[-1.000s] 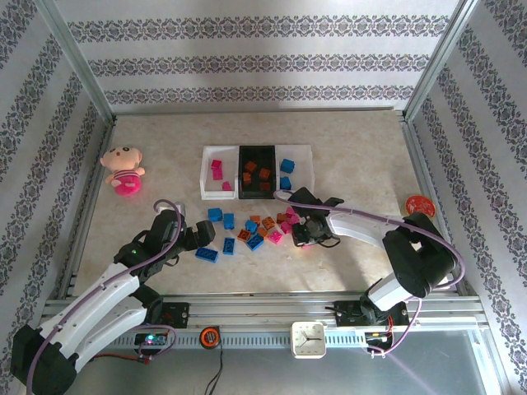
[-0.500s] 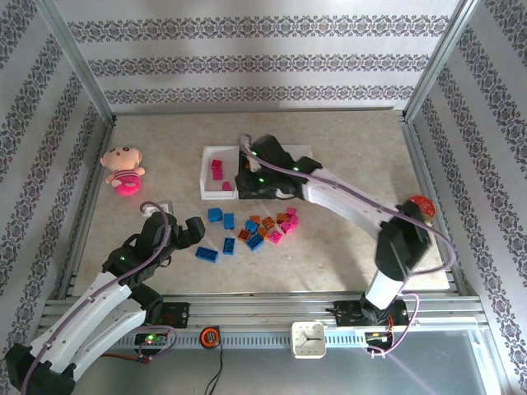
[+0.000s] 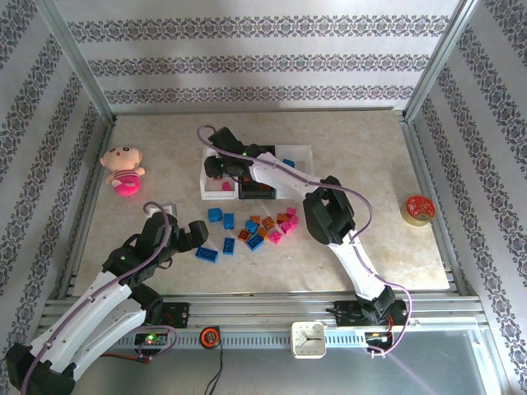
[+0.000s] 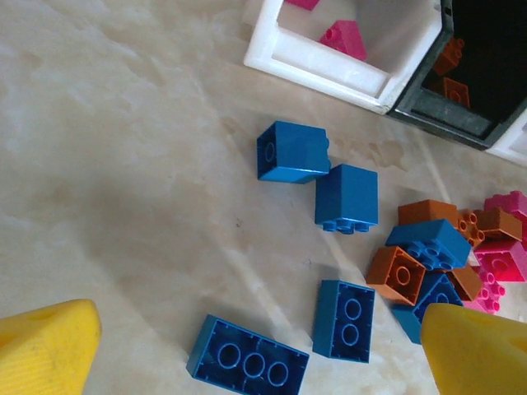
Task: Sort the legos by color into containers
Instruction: Place the lego in the container, then pick up the lego from the middle-left of the table.
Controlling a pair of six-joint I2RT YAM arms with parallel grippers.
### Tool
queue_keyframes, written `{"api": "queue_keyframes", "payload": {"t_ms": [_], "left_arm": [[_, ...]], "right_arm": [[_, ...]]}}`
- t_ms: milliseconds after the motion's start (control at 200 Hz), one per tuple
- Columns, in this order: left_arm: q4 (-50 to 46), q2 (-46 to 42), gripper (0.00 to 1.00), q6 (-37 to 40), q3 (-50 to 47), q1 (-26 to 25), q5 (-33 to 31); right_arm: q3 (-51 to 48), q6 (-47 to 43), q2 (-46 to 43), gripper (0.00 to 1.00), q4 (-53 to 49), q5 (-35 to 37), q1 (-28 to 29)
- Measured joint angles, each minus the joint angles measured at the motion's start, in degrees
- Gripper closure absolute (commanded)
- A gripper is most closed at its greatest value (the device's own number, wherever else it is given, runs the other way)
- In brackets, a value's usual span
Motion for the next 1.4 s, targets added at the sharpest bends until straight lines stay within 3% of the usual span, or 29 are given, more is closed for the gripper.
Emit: {"api": "queue_keyframes", "payload": {"t_ms": [70, 255, 525, 635, 800, 934, 1134, 1399], "left_arm": [[0.00, 0.37, 0.02, 0.20, 0.00, 0.00, 0.92], [0.13, 4.52, 0.06, 1.66, 0.02, 0.00, 4.35], [0.46, 14.51, 0.06, 4.04, 0.90, -2.01, 8.15], [0.00, 16.44, 0.00, 4.37, 1.95, -6.27, 5.46], [-0.15, 20.61, 0.00, 4.39, 2.10, -12.76, 0.33], [-0.13, 26.47, 0.00, 4.57, 2.49, -15.13, -3.89], [1.44, 34.51, 0.10, 4.81, 3.69, -15.74, -6.36], [4.90, 38.10, 0.25, 5.05, 3.74, -15.74, -6.49]], "right_arm": [[1.49, 1.09, 0.59, 0.39, -0.90, 0.22, -0.28], [-0.61, 1.75, -1.46, 0.37, -0.85, 0.63, -0.87], [-25.73, 1.75, -20.06, 0.36, 4.39, 0.61, -1.46], [-35.65, 1.81, -27.78, 0.35, 7.74, 0.57, -1.88], [-46.86, 2.93, -35.19, 0.35, 11.26, 0.33, -3.78], [-51.91, 3.52, -37.79, 0.35, 12.48, 0.35, -5.11], [-54.38, 4.35, -40.13, 0.35, 13.64, 0.35, -5.51], [-55.56, 4.39, -43.15, 0.35, 15.04, 0.37, -6.64]]}}
